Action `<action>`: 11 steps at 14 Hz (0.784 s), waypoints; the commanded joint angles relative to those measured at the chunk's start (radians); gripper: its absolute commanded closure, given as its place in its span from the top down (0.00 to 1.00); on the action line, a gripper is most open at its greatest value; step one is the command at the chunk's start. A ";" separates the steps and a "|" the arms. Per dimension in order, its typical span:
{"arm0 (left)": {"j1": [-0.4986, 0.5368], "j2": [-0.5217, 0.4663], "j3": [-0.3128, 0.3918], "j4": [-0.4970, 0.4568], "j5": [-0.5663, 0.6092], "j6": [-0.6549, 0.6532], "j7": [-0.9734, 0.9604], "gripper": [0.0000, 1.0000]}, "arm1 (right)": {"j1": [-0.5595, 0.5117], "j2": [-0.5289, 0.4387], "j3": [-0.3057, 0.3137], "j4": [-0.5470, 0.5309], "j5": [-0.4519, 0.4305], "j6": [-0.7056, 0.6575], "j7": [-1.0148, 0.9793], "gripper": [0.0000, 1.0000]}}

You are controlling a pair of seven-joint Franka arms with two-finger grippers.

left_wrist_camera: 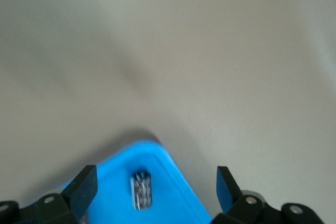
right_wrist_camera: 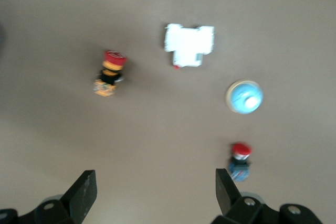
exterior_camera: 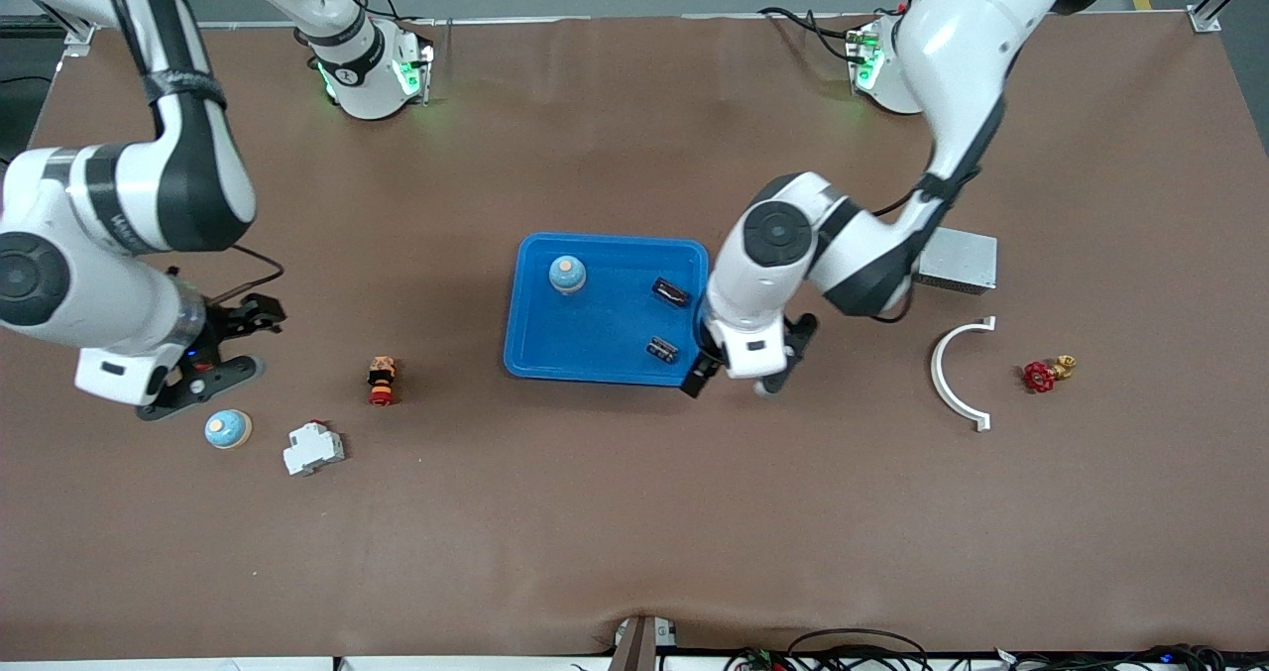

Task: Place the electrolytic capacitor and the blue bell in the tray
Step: 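Grasp the second blue bell with the right gripper while the left arm withdraws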

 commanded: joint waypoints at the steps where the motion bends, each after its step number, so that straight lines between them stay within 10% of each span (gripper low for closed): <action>1: 0.081 -0.095 -0.009 -0.025 0.003 -0.065 0.134 1.00 | -0.095 0.019 0.021 -0.040 -0.019 0.127 -0.168 1.00; 11: 0.331 -0.195 -0.001 0.075 0.001 -0.252 0.732 1.00 | -0.232 0.270 0.022 -0.022 -0.009 0.450 -0.373 1.00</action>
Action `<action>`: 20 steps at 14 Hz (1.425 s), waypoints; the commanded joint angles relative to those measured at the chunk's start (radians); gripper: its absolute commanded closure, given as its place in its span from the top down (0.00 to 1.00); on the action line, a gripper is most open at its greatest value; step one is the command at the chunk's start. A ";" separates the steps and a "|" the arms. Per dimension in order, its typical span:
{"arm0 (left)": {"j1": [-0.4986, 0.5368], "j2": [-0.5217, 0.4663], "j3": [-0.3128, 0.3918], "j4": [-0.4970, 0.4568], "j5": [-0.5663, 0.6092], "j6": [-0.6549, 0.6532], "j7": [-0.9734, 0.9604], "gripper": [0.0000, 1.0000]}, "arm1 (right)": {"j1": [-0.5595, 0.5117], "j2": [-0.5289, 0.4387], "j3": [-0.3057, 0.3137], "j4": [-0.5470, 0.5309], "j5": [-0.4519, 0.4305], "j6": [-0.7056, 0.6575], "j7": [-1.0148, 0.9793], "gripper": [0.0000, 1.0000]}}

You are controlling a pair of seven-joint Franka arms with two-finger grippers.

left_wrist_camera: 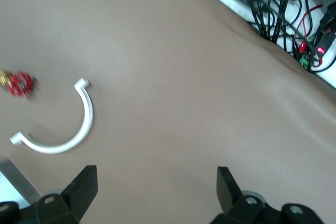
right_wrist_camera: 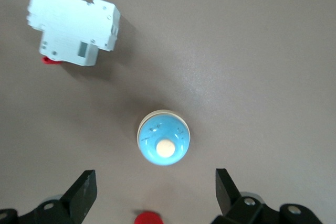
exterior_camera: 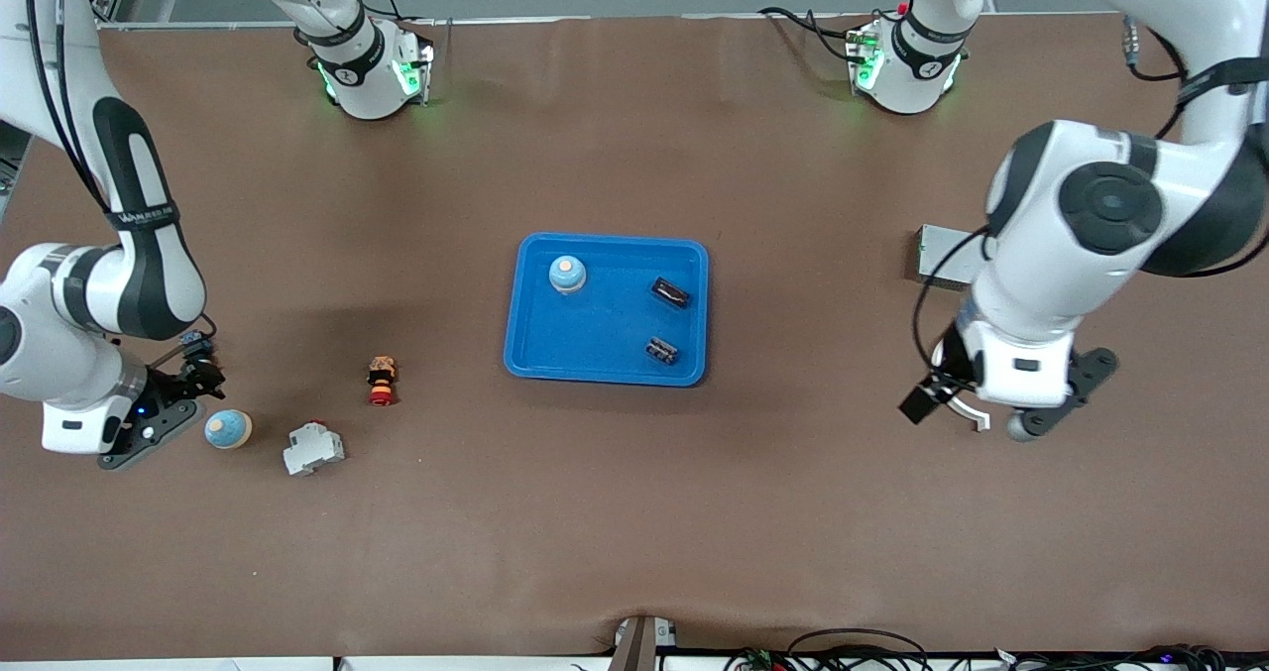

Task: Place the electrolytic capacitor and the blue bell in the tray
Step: 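Grasp the second blue bell with the right gripper while the left arm withdraws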

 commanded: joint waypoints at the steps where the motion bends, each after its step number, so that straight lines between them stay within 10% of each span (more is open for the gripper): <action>1: 0.064 -0.005 -0.012 0.018 0.001 -0.023 0.109 1.00 | -0.022 0.036 0.022 0.027 -0.007 0.001 -0.019 1.00; 7: 0.158 -0.126 -0.003 0.004 -0.098 -0.073 0.356 1.00 | -0.025 0.111 0.022 0.065 -0.012 0.054 -0.025 1.00; 14: -0.001 -0.334 0.251 -0.001 -0.172 -0.354 0.642 1.00 | -0.037 0.151 0.022 0.066 -0.018 0.083 -0.045 1.00; 20: -0.037 -0.405 0.290 -0.014 -0.184 -0.452 0.733 1.00 | -0.045 0.183 0.022 0.063 -0.012 0.137 -0.061 1.00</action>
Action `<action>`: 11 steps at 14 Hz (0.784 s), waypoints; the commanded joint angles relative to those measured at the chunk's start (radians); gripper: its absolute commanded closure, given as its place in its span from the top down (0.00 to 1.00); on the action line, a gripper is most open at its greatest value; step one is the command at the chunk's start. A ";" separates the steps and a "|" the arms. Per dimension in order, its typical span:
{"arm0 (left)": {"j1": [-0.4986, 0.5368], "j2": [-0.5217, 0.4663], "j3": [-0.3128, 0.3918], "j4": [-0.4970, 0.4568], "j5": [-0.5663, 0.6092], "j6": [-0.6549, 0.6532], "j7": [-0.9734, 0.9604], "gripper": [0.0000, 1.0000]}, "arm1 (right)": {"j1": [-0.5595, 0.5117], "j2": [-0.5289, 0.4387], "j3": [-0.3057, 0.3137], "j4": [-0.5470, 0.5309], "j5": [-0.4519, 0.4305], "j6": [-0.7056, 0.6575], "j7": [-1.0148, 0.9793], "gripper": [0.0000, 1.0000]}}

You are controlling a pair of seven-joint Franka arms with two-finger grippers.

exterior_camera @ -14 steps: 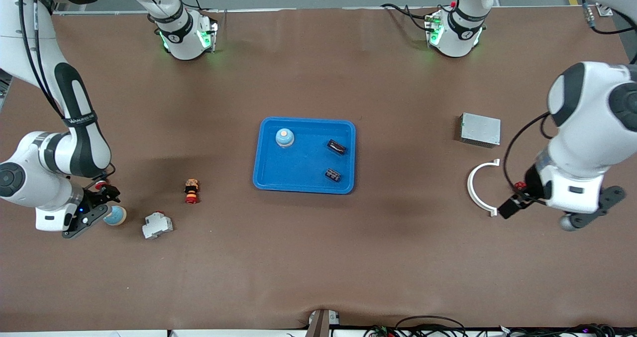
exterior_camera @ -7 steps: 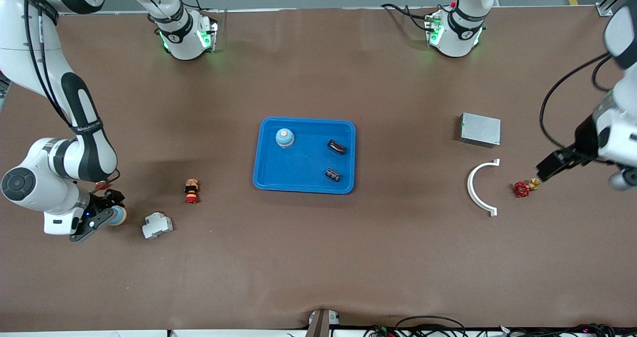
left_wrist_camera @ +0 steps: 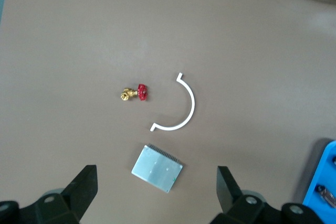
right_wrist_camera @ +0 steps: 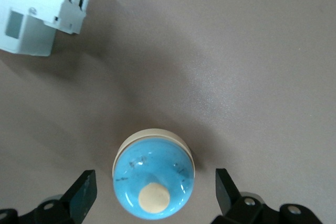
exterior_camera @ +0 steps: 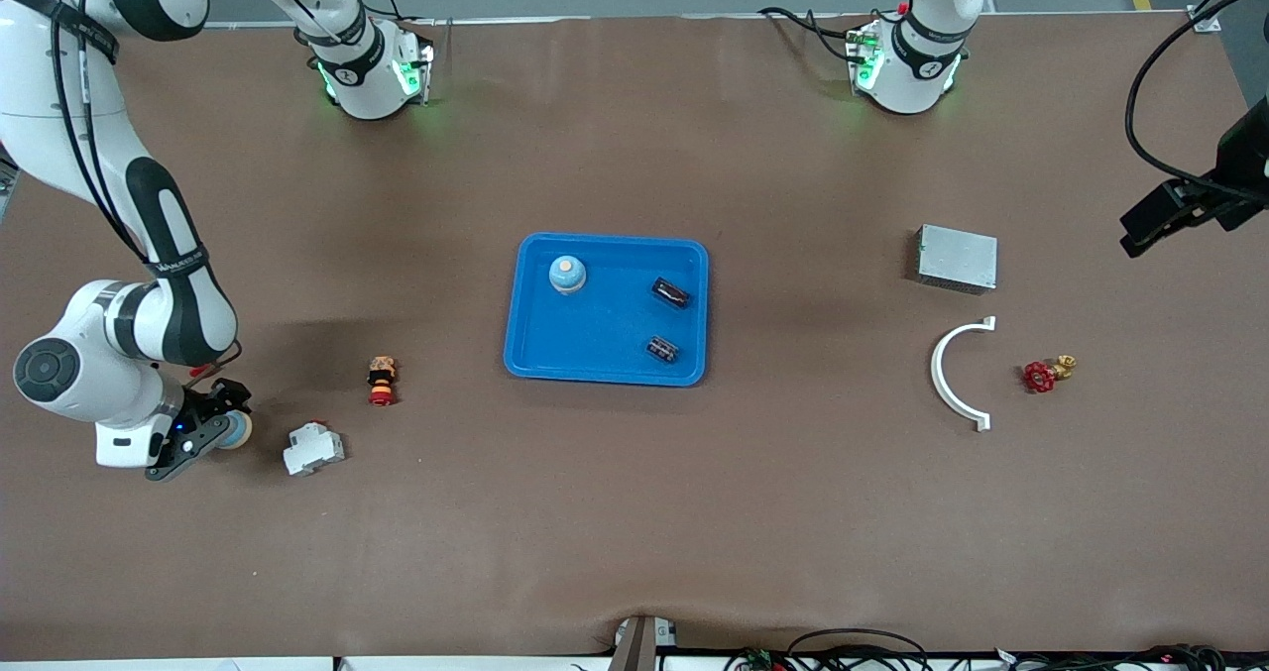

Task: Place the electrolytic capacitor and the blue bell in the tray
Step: 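Lift the blue bell with the right gripper and carry it toward the tray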

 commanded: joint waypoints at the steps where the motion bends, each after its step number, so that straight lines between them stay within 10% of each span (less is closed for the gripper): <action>1: -0.012 -0.033 0.018 -0.027 -0.020 -0.025 0.094 1.00 | -0.022 0.024 0.022 0.018 -0.010 0.020 -0.015 1.00; 6: -0.037 -0.042 0.066 -0.026 -0.026 -0.056 0.138 1.00 | -0.022 0.036 0.022 0.019 -0.005 0.023 -0.013 1.00; 8: -0.032 -0.042 0.064 -0.021 -0.027 -0.079 0.138 1.00 | -0.022 0.036 0.022 0.019 -0.005 0.023 -0.012 0.53; 11: -0.032 -0.042 0.064 -0.017 -0.029 -0.079 0.131 1.00 | -0.020 0.036 0.022 0.019 -0.005 0.021 -0.010 0.16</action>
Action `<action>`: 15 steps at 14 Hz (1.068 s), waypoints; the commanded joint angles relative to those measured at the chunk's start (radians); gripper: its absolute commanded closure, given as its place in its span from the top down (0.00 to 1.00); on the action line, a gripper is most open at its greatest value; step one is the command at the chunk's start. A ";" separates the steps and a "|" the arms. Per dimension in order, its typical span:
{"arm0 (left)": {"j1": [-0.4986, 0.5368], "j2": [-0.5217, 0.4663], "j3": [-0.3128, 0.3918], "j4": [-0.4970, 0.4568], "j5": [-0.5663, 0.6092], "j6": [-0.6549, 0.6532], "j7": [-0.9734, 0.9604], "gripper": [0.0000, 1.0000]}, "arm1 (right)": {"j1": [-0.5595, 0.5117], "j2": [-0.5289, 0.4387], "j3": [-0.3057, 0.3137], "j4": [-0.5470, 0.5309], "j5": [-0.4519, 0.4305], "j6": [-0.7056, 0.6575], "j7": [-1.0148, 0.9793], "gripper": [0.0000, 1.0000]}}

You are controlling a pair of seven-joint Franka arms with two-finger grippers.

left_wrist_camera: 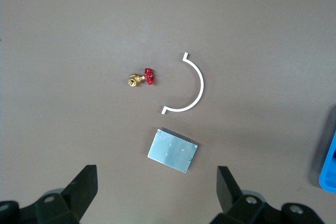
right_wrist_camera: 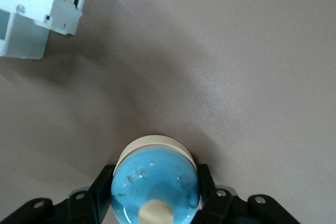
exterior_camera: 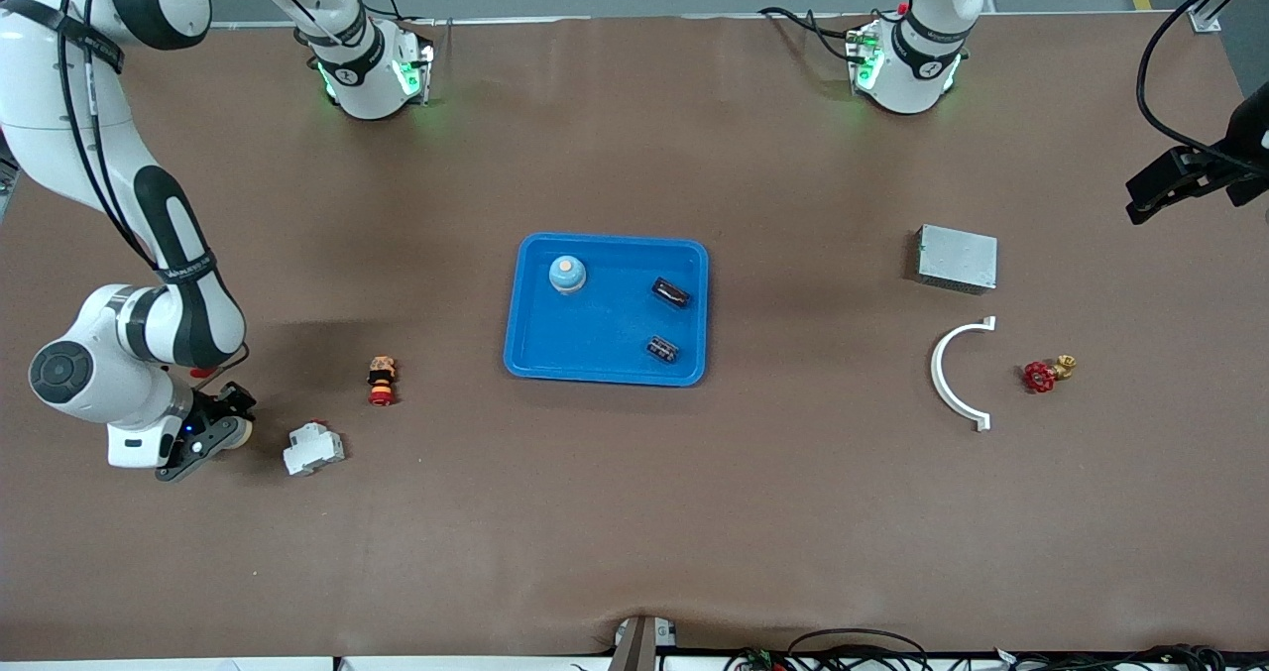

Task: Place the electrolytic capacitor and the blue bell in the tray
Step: 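Lift the blue bell with the right gripper and carry it toward the tray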

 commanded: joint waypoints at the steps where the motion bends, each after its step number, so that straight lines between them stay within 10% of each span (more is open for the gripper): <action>1: -0.009 -0.024 0.012 -0.014 -0.023 -0.010 0.002 1.00 | -0.020 0.016 0.019 0.017 -0.007 0.003 -0.007 0.13; 8: -0.012 -0.022 0.005 -0.018 -0.047 -0.014 -0.009 1.00 | 0.017 -0.053 0.045 0.043 0.117 -0.231 0.052 0.09; 15: -0.012 -0.026 0.005 -0.018 -0.069 -0.023 0.000 1.00 | 0.214 -0.178 0.044 0.072 0.112 -0.503 0.544 0.08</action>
